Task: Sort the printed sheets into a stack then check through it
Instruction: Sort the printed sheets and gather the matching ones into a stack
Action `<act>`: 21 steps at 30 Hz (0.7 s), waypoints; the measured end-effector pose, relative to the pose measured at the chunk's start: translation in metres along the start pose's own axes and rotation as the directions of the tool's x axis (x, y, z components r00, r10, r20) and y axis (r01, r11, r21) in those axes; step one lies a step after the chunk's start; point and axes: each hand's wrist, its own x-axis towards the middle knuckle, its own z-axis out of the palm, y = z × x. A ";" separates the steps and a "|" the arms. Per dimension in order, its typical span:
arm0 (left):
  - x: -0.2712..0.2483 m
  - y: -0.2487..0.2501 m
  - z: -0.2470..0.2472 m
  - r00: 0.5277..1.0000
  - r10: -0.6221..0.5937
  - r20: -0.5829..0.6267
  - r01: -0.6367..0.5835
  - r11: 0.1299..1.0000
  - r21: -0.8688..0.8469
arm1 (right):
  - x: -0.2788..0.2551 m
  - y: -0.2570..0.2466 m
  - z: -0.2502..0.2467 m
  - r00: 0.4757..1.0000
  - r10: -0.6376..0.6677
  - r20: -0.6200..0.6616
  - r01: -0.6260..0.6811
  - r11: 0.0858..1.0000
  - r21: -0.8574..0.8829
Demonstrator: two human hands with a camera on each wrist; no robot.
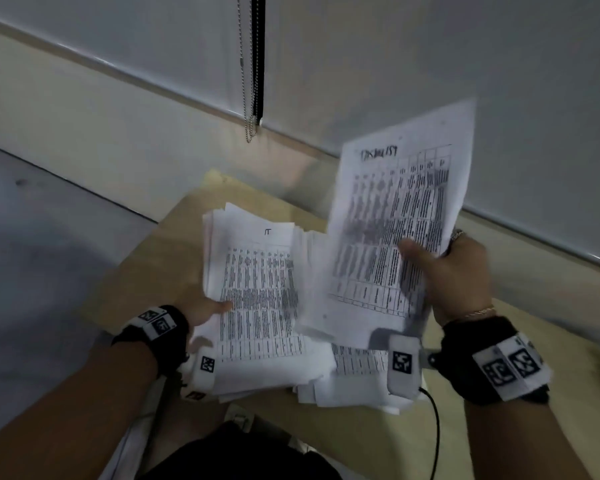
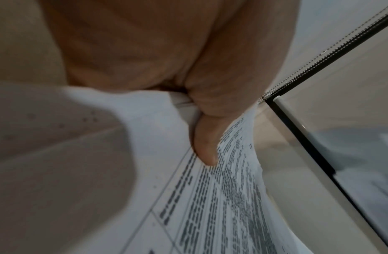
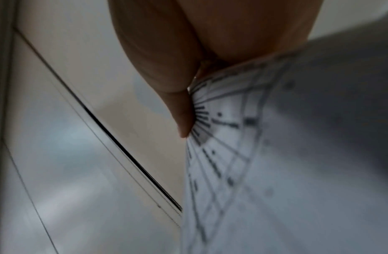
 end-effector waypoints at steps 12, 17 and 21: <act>-0.003 -0.003 0.009 0.957 0.276 -0.088 -0.281 0.958 -0.053 | -0.013 0.111 0.120 0.823 0.532 0.201 -0.494 0.844 -0.208; 0.006 -0.001 0.017 0.958 0.255 -0.128 -0.269 0.957 -0.106 | -0.031 0.112 0.153 0.823 0.459 0.335 -0.292 0.847 -0.444; -0.001 0.007 0.023 0.924 0.331 -0.189 -0.310 0.941 0.136 | -0.029 0.124 0.135 0.867 0.419 0.269 -0.214 0.801 -0.559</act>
